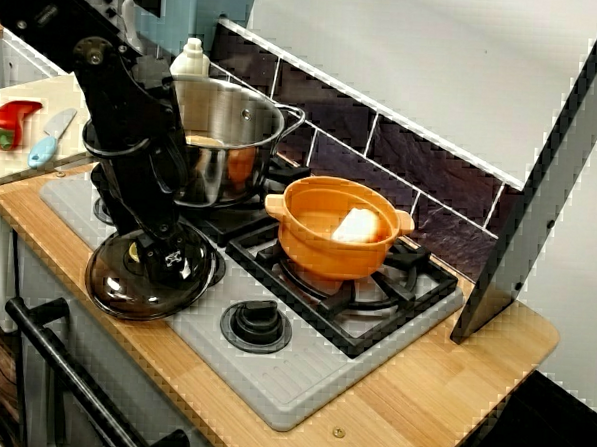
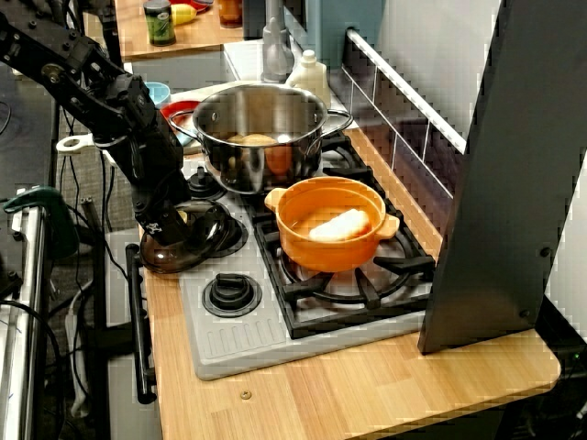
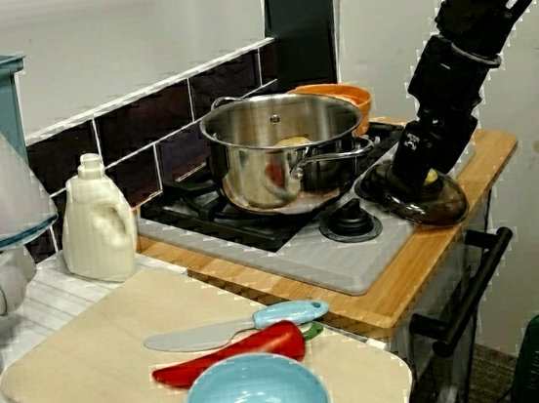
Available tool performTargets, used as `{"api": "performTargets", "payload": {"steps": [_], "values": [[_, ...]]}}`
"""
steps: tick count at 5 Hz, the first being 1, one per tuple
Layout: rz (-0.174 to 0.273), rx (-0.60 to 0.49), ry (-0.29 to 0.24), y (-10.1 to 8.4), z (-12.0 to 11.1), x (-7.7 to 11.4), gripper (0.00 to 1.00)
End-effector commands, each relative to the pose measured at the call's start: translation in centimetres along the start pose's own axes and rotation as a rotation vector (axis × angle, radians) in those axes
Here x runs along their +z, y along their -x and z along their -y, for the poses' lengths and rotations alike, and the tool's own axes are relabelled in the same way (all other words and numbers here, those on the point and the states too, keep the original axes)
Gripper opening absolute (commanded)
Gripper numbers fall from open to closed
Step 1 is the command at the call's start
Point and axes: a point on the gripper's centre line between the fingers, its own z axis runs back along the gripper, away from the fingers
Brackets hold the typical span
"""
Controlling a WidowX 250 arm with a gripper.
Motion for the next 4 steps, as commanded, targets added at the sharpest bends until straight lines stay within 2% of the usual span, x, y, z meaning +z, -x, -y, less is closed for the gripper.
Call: {"api": "performTargets", "payload": {"steps": [1, 3, 4], "values": [[0.030, 0.004, -0.010, -0.52, -0.50, 0.38, 1.00], [0.026, 0.004, -0.017, -0.53, -0.34, 0.04, 1.00], [0.029, 0.007, -0.016, -0.55, -0.38, -0.02, 0.30]]}}
